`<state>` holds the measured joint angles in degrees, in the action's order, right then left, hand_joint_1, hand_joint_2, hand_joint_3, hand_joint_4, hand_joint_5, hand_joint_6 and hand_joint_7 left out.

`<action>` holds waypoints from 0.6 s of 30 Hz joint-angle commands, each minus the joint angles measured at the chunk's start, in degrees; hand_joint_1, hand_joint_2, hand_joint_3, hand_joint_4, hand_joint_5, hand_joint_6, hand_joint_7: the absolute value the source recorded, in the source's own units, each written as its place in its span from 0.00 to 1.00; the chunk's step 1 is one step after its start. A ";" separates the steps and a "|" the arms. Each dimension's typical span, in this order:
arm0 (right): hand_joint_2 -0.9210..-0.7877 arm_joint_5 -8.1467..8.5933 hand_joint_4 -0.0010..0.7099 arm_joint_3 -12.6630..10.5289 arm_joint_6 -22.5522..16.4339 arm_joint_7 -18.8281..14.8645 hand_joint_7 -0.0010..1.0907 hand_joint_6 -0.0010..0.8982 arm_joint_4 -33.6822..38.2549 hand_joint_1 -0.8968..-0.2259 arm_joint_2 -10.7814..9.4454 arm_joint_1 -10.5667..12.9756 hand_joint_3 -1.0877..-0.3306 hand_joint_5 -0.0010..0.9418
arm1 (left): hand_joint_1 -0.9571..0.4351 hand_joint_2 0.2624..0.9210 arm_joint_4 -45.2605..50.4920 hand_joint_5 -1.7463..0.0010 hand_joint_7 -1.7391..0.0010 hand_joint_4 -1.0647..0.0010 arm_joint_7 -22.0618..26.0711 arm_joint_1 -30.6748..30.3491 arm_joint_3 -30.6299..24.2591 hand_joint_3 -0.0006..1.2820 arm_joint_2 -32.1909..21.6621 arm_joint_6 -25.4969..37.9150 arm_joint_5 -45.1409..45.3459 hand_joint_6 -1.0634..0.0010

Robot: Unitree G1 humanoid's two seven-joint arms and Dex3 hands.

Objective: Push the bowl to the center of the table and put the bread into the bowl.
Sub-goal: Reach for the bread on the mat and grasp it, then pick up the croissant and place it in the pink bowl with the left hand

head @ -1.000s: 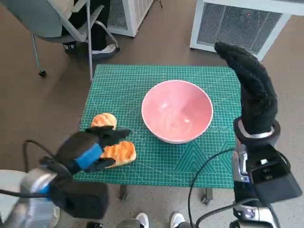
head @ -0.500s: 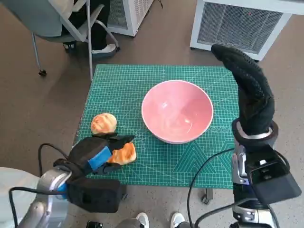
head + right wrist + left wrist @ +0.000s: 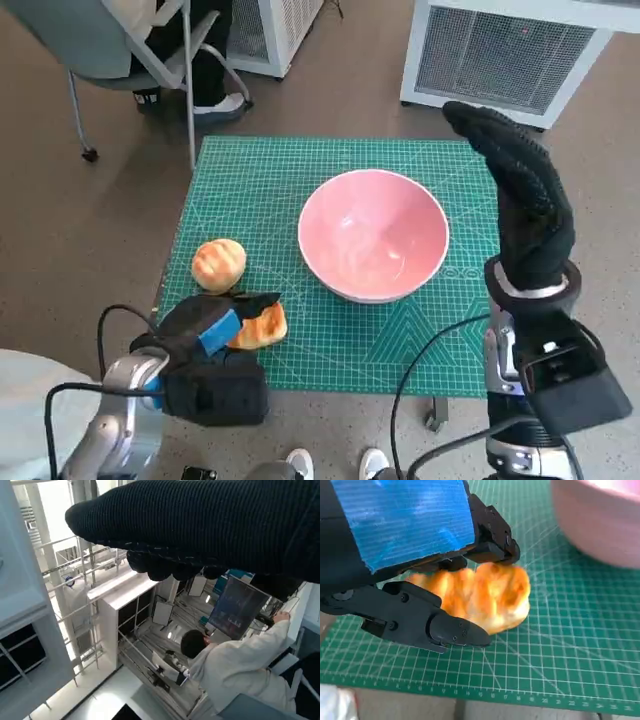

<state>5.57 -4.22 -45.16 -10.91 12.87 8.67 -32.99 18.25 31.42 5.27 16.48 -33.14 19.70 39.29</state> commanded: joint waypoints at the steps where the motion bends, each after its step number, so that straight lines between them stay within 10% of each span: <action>1: 0.00 0.28 0.59 0.25 0.00 -0.25 0.67 0.06 0.61 0.61 -0.33 0.84 0.67 0.02 | 0.79 1.00 -2.10 0.60 0.94 0.39 -1.19 -0.63 -0.67 0.09 0.35 -2.63 -2.20 0.36; 3: 0.00 0.11 0.59 0.22 -0.09 -0.21 0.67 0.05 0.73 0.61 -0.29 0.82 0.67 0.02 | 0.88 1.00 -2.79 0.39 0.92 0.42 -2.10 -0.93 -1.12 0.11 0.22 -4.30 -3.32 0.29; 5: 0.00 0.08 0.59 0.19 -0.18 -0.25 0.67 0.05 0.92 0.61 -0.23 0.77 0.67 0.02 | 0.79 1.00 -3.45 0.32 0.63 0.40 -3.03 -1.24 -1.72 0.11 0.01 -6.28 -4.59 0.40; 9: 0.00 0.24 0.59 0.19 -0.19 -0.34 0.68 0.05 1.05 0.61 -0.21 0.73 0.67 0.01 | 0.71 1.00 -4.39 0.27 0.38 0.39 -4.21 -1.38 -2.64 0.11 -0.33 -9.22 -6.46 0.50; 18: 0.00 0.54 0.59 0.15 -0.10 -0.42 0.68 0.05 1.04 0.61 -0.16 0.89 0.67 0.01 | 0.69 1.00 -2.60 0.27 0.31 0.39 -3.65 -0.30 -5.47 0.11 -0.25 -10.63 -10.73 0.51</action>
<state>5.60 -4.20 -45.56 -10.92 13.25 8.60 -32.99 14.46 27.31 4.79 12.47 -33.29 9.38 30.14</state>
